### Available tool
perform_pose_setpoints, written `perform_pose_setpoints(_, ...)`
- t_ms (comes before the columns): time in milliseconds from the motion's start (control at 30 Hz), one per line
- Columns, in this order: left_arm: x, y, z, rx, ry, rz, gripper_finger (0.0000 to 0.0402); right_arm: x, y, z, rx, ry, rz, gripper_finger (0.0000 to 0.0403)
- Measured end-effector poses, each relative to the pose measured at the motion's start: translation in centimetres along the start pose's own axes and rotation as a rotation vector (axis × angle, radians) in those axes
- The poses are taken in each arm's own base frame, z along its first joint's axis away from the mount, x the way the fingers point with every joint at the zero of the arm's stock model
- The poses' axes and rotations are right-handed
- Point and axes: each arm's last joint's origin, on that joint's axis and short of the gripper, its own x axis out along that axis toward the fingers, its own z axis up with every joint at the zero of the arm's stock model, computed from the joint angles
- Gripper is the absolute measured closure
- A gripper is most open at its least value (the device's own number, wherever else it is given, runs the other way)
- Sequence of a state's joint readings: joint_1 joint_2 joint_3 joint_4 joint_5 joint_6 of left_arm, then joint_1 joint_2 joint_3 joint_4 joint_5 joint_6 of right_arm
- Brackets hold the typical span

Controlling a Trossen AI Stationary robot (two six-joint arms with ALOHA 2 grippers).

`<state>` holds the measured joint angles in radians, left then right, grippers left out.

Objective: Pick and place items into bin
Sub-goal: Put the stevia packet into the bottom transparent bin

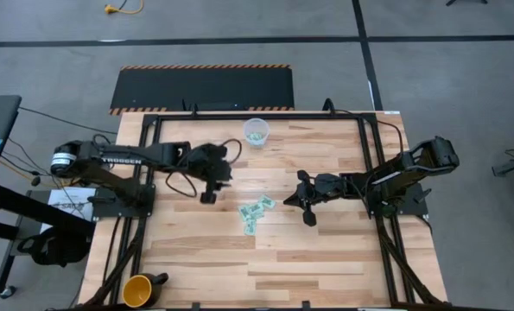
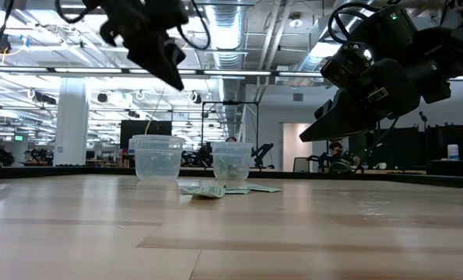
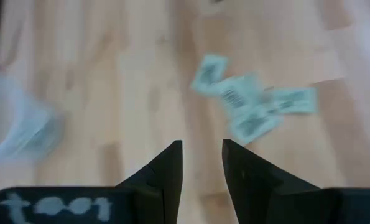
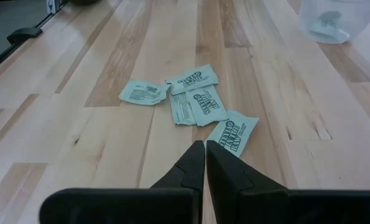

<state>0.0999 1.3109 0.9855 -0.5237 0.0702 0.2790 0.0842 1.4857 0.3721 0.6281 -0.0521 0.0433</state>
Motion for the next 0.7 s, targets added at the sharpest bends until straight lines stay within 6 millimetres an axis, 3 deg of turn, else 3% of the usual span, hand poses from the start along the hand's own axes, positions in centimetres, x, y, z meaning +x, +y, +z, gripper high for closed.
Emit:
perform_pose_setpoints(133,0.3,-2.1,0.4,0.058,-0.04,-0.08,0.0297,0.0,0.0,0.0,0.0,0.0,0.0,0.0393)
perform_pose_setpoints(367,1.6,-5.4,-0.5,0.159,-0.062,-0.128,0.0297,0.0,0.0,0.0,0.0,0.0,0.0,0.0393)
perform_pose_setpoints(700,4.3,-6.4,-0.5,0.093,-0.105,-0.003,0.0297,0.0,0.0,0.1,0.001,-0.011,0.001,0.0393)
